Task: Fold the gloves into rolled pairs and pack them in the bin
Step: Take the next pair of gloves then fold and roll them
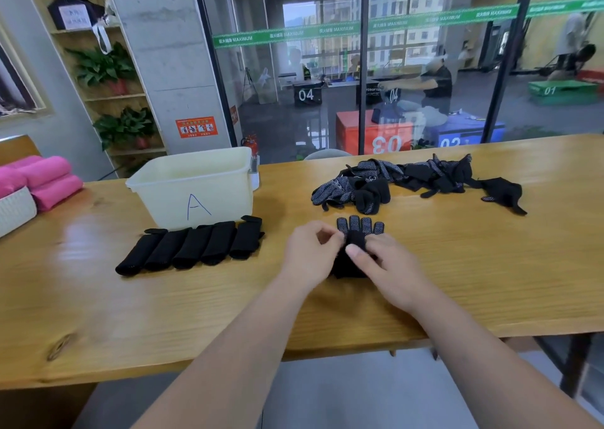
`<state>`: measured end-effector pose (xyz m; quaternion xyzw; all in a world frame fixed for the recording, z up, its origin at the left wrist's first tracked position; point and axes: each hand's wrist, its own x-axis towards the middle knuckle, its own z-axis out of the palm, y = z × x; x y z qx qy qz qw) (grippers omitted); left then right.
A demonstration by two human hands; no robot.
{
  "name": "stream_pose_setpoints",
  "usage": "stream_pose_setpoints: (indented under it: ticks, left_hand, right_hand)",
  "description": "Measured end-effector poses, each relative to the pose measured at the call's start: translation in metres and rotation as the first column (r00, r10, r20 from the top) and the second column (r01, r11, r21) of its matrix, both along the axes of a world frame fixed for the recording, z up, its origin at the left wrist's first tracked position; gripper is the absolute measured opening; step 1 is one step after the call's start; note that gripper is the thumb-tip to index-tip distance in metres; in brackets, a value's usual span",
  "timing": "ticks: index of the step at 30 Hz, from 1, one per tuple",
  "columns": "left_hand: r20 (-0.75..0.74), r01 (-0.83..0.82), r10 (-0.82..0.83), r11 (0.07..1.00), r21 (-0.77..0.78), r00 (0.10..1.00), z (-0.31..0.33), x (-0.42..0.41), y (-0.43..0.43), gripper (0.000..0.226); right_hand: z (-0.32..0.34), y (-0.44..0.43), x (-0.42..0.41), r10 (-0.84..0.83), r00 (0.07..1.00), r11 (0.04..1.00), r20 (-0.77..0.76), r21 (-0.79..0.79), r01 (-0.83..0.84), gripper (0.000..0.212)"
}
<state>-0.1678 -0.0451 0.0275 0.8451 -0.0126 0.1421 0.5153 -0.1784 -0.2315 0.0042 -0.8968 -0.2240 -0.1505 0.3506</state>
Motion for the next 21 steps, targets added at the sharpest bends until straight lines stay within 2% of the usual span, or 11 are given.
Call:
stream_pose_setpoints:
  ticks: [2,3,6,8,11,14,18,21]
  left_hand:
    - [0.01,0.013,-0.013,0.997,0.077,1.0,-0.005,0.001,0.004,0.007]
    - [0.038,0.004,-0.01,0.99,0.144,0.999,-0.007,0.001,0.01,0.008]
    - [0.161,-0.045,-0.031,0.893,0.447,0.986,-0.012,-0.001,0.037,0.01]
    - [0.201,-0.074,-0.056,0.808,0.585,0.978,-0.019,0.0,0.058,0.015]
    - [0.232,-0.095,-0.064,0.784,0.614,0.971,-0.031,-0.003,0.078,0.021]
    - [0.251,-0.097,-0.08,0.776,0.623,0.965,-0.035,-0.006,0.077,0.028]
    - [0.244,-0.083,-0.118,0.729,0.68,0.962,-0.036,-0.007,0.074,0.035]
    - [0.194,-0.058,-0.105,0.727,0.685,0.975,-0.036,-0.006,0.075,0.043]
  right_hand:
    - [-0.007,-0.001,0.006,-0.035,0.999,0.993,-0.012,-0.116,0.033,0.036]
    - [-0.01,-0.001,0.01,-0.056,0.998,0.987,-0.008,-0.15,0.054,0.036]
    - [-0.011,-0.001,0.015,-0.113,0.993,0.988,-0.039,-0.109,0.109,0.033]
    - [-0.008,0.0,0.013,-0.08,0.991,0.996,-0.105,-0.058,0.074,0.027]
    - [-0.005,0.001,0.01,0.023,0.981,1.0,-0.192,0.019,-0.02,0.02]
    - [-0.006,-0.001,0.008,0.066,0.967,0.994,-0.245,0.102,-0.042,0.016]
    - [-0.005,-0.002,0.006,0.039,0.983,0.973,-0.181,0.229,0.004,0.012]
    - [0.002,-0.003,0.007,-0.004,0.987,0.915,-0.162,0.397,0.069,0.01]
